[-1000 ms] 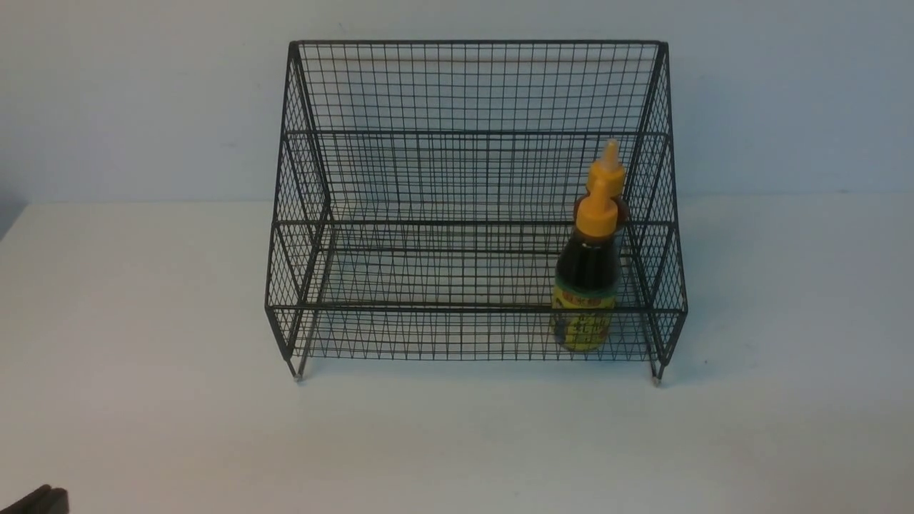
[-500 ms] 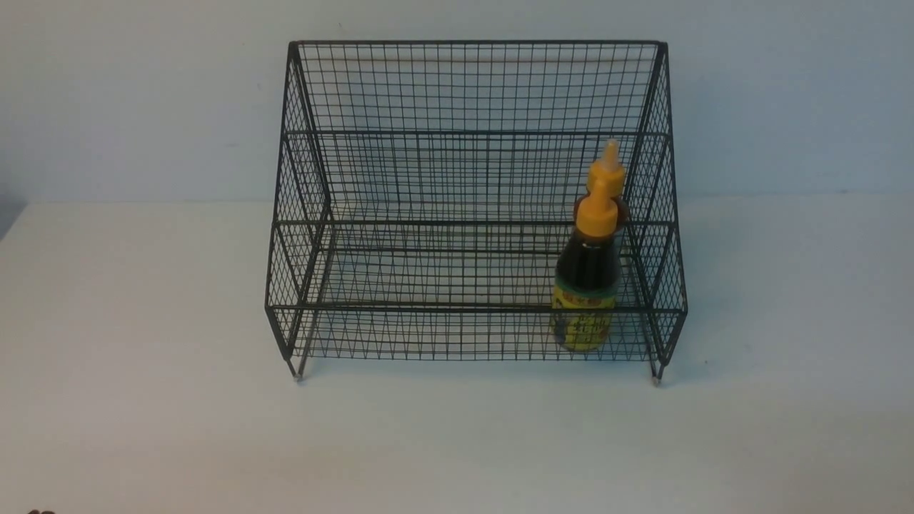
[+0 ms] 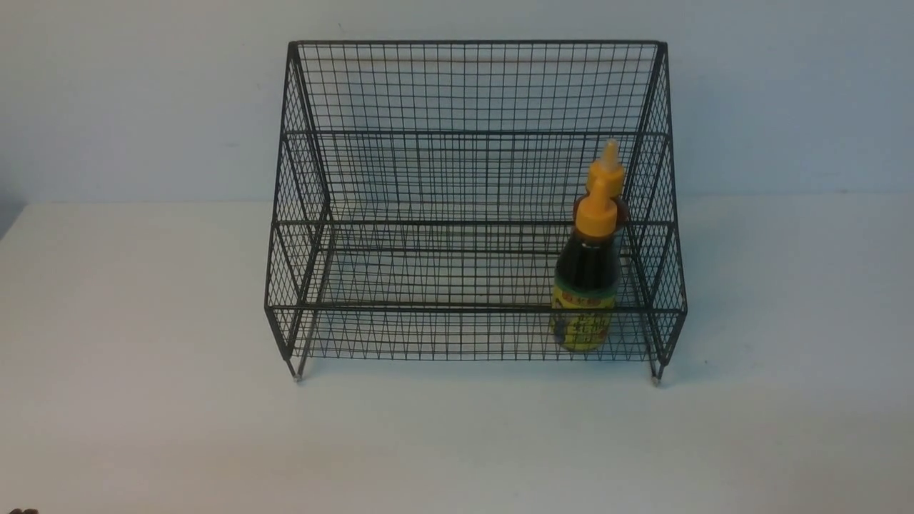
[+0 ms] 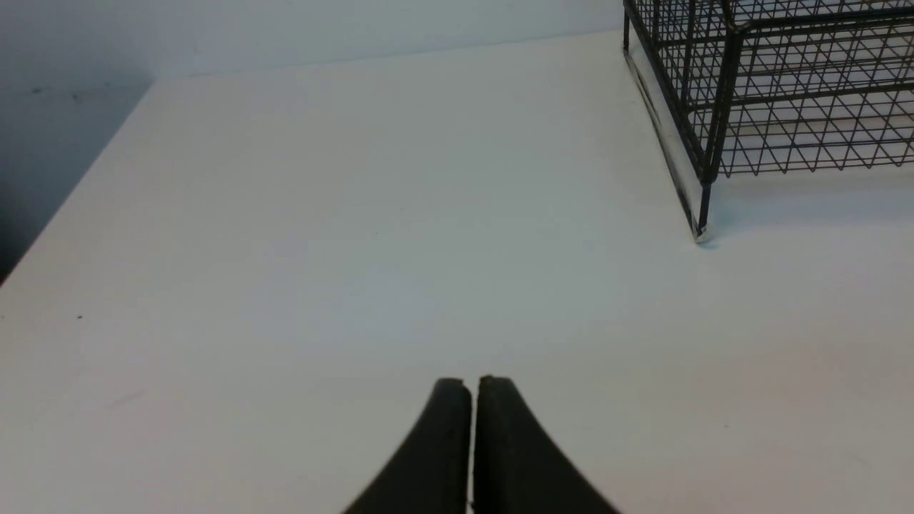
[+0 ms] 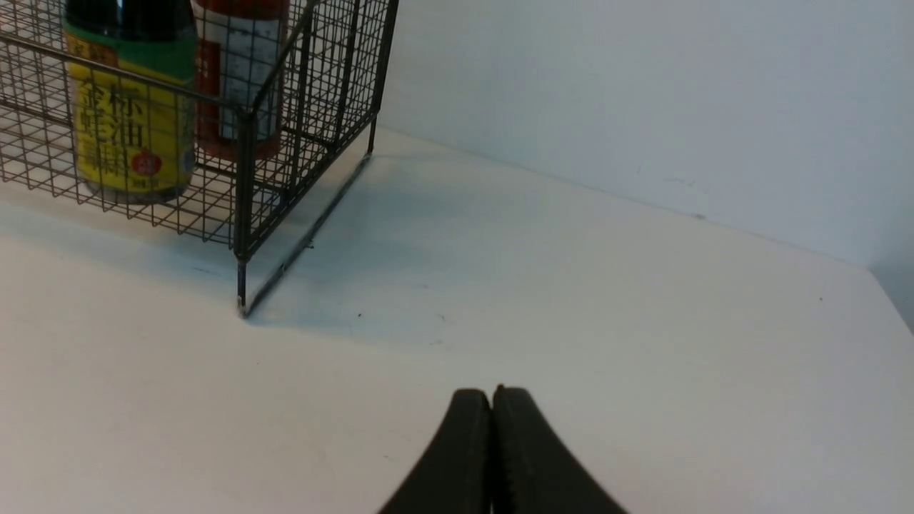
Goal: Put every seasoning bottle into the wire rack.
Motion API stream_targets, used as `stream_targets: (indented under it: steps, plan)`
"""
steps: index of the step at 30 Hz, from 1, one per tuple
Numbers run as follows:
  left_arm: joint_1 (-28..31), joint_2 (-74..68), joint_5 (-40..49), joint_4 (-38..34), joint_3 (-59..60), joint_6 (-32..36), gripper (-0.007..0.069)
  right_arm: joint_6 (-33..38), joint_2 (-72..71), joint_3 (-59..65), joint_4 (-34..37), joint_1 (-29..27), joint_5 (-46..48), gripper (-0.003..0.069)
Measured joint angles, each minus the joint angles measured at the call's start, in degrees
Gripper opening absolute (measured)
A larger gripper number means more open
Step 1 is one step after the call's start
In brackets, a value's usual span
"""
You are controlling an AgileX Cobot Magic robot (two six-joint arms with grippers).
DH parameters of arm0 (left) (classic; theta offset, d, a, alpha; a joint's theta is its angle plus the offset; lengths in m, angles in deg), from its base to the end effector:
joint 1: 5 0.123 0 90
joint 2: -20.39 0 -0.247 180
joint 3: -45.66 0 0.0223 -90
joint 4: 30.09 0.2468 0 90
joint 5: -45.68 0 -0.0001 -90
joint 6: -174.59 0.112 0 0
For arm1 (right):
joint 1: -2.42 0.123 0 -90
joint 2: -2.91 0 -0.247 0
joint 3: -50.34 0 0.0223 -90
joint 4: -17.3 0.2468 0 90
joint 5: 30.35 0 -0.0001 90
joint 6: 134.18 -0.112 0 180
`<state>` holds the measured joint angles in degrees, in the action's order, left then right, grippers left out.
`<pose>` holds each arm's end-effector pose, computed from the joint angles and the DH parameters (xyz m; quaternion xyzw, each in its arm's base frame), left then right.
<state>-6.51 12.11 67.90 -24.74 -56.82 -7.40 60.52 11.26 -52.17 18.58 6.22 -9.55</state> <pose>0.1066 0.0011 0.1643 0.0212 0.8083 0.0217 0.5879 0.1071 0.0080 0.1669 -0.1230 0.7925 -0.0474 0.5955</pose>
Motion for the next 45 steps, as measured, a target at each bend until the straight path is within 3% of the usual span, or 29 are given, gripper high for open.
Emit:
stream_targets:
  steps: [45]
  plan:
    - [0.0,0.0,0.0,0.0,0.0,0.0,-0.0005,-4.29,0.0,0.0,0.0,0.0,0.0,-0.0015]
